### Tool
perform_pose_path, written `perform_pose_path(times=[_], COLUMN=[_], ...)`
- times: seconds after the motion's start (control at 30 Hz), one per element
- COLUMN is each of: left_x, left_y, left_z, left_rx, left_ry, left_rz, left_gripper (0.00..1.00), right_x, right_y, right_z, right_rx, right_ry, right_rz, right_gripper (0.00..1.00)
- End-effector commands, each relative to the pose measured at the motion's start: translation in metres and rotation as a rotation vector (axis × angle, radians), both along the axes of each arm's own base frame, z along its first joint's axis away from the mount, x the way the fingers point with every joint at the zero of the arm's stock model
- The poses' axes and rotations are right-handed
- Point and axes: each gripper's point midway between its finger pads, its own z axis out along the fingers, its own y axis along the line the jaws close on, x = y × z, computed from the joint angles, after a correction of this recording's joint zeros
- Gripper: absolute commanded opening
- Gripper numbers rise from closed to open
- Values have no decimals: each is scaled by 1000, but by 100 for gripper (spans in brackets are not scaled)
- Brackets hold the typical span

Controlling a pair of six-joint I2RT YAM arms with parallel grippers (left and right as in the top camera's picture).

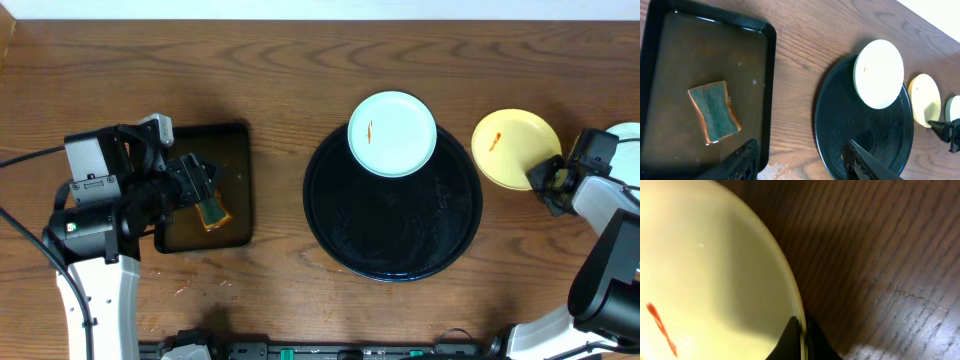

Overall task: Clean dirty plates on tray and stack at the side
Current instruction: 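Grasp the yellow plate rim with the right gripper, then move the yellow plate onto the round black tray with the right gripper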

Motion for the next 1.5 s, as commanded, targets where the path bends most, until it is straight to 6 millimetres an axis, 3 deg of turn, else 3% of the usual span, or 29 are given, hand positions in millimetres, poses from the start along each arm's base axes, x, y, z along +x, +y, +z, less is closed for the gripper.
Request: perform_pose_path(times=[0.0,0.13,0.47,0.6,0.73,0.87,1.03,1.27,1.47], left_x=[1,1,1,1,1,1,1,-1,-10], left_y=[0,0,0,0,0,0,0,1,15], left_z=[5,5,5,5,5,5,5,1,-24], left_rx=[3,2,2,3,3,3,3,4,71], left_ry=[-11,-10,-10,-11,-12,-12,-10,3,112], left_rz=[6,6,6,6,6,6,6,8,64], left_gripper=[55,55,55,55,55,55,55,55,55], right_x=[-17,-12,2,3,1,-7,-26,-32,-39], right_y=[2,-5,-14,5,40,87,152,199,232], right_z=[-22,-5,79,101,113,111,93,73,39], right_rx=[18,14,13,75,133,147,94,-102,-120], right_ry=[80,28,-210,-268,-283,-233,-100,9,105], right_rz=[-45,-59,-71,-16,124,351,663,868,936], right_gripper=[1,1,1,1,1,1,1,1,1])
